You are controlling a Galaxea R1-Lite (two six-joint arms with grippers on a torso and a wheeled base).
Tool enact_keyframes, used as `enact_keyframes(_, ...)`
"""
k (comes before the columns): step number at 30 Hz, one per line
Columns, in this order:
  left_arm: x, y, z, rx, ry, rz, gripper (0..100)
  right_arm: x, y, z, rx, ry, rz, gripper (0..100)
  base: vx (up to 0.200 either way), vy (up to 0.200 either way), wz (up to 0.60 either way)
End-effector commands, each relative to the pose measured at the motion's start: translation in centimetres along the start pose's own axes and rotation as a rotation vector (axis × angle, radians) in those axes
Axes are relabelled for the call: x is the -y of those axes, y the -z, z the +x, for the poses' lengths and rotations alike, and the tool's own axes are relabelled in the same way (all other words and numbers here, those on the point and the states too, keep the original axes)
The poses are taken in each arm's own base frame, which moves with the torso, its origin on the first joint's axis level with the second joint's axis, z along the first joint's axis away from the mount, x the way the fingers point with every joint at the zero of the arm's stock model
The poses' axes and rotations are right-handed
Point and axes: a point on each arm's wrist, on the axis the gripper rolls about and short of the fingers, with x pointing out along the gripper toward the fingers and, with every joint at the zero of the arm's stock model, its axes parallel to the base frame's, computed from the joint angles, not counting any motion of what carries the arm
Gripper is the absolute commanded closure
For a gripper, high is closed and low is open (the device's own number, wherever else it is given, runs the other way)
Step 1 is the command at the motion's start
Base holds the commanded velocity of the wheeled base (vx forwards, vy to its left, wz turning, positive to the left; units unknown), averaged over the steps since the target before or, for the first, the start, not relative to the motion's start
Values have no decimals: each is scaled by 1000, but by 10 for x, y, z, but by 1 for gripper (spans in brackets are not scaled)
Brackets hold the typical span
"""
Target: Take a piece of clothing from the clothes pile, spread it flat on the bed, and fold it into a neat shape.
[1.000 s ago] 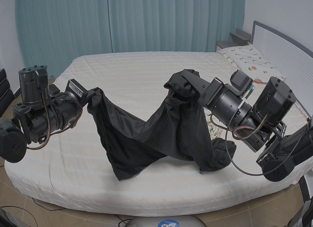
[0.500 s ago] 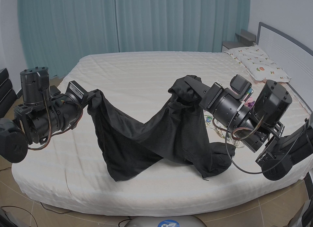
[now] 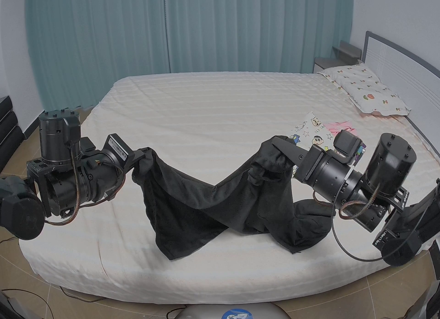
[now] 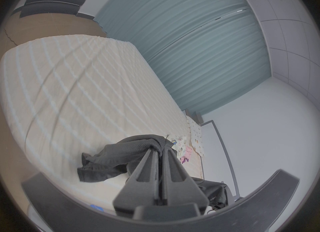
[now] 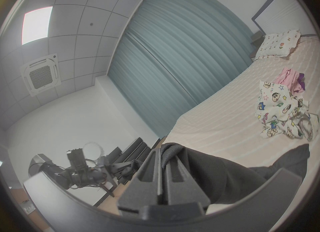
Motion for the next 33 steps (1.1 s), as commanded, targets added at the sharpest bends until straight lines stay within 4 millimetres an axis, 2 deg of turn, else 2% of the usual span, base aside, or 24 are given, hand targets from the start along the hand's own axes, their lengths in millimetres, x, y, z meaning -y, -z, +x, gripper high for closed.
enact_keyframes(1,11,-1,-22,-11,26,6,100,-25,-12,-28,21,-71,8,100,-200,0,0)
enact_keyframes(2,15,-4,-30,-6,34,2,100,-35,-22,-39,44,-96,11,100,-200,0,0)
enact_keyframes(5,21,-8,-42,6,57,1,100,-44,-36,-53,70,-107,14,100,-200,0,0)
enact_keyframes(6,27,-12,-53,13,73,0,100,-53,-50,-65,101,-130,16,100,-200,0,0)
enact_keyframes(9,39,-20,-69,23,91,-5,100,-70,-74,-85,170,-186,18,100,-200,0,0)
enact_keyframes(11,45,-24,-74,31,102,-9,100,-78,-84,-88,195,-203,21,100,-200,0,0)
enact_keyframes(12,53,-31,-78,47,113,-19,100,-87,-101,-89,238,-209,22,100,-200,0,0)
enact_keyframes(17,66,-47,-80,90,125,-29,100,-111,-145,-83,345,-229,35,100,-200,0,0)
enact_keyframes(19,68,-49,-75,84,106,-34,100,-112,-154,-71,337,-197,48,100,-100,0,0)
enact_keyframes(24,64,-53,-43,65,29,-82,100,-82,-162,-16,316,-63,93,100,0,0,0)
enact_keyframes(26,64,-53,-43,65,29,-82,100,-82,-162,-16,316,-63,93,100,0,0,0)
enact_keyframes(28,53,-57,-8,57,-46,-97,100,-44,-156,33,282,48,79,100,0,0,0)
enact_keyframes(31,41,-56,18,43,-99,-103,100,-19,-152,61,270,98,75,100,0,0,0)
enact_keyframes(32,41,-56,18,43,-99,-103,100,-19,-152,61,270,98,75,100,0,0,0)
enact_keyframes(33,37,-57,30,39,-118,-106,100,-3,-142,80,253,122,72,100,0,0,0)
